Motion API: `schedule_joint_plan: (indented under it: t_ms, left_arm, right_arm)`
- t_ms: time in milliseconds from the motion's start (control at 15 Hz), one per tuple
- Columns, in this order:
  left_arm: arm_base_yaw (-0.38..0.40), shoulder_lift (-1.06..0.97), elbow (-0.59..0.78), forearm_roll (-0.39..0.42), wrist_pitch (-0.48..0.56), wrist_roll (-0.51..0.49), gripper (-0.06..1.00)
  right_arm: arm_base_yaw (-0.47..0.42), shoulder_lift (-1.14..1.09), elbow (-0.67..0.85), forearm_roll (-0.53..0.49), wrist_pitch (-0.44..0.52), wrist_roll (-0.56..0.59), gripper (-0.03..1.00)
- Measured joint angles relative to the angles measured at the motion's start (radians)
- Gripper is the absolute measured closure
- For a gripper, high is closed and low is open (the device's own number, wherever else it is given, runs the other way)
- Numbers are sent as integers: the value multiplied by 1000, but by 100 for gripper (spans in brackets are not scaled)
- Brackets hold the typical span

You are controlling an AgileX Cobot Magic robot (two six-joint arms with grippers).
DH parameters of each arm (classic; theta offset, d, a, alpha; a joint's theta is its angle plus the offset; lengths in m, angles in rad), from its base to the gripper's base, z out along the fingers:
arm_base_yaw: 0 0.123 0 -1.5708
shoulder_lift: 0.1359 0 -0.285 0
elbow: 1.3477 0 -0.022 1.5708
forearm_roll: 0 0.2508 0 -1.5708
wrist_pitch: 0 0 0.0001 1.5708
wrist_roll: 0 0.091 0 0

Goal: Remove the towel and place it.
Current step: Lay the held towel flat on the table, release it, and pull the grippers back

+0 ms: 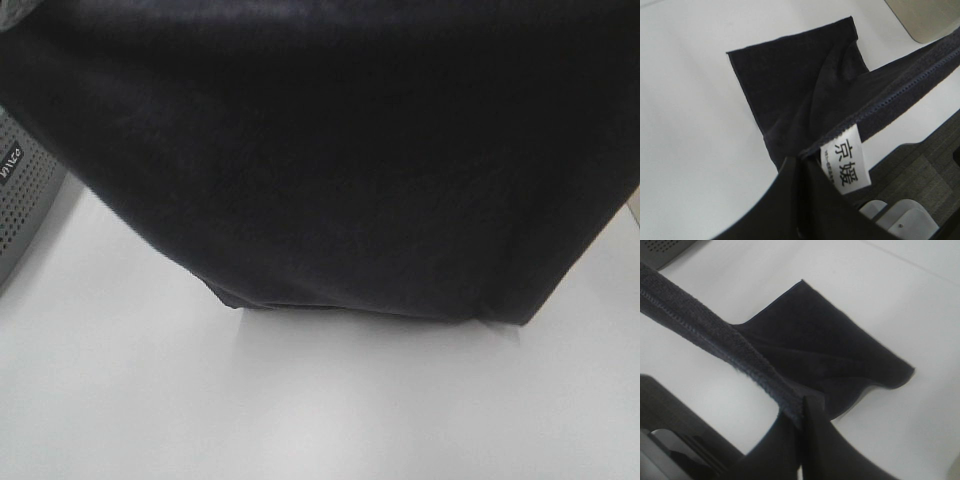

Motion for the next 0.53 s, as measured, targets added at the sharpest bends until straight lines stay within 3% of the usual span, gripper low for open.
schedule_joint_plan:
  t_ms: [267, 533]
  left_arm:
    - [-1, -200, 221, -45, -1, -110, 94]
    - [1, -256, 439, -120, 23, -73, 94]
  right_arm:
    - [0, -148, 227, 113, 4, 1, 96]
    - [-1, -209, 457, 184, 6, -12, 96]
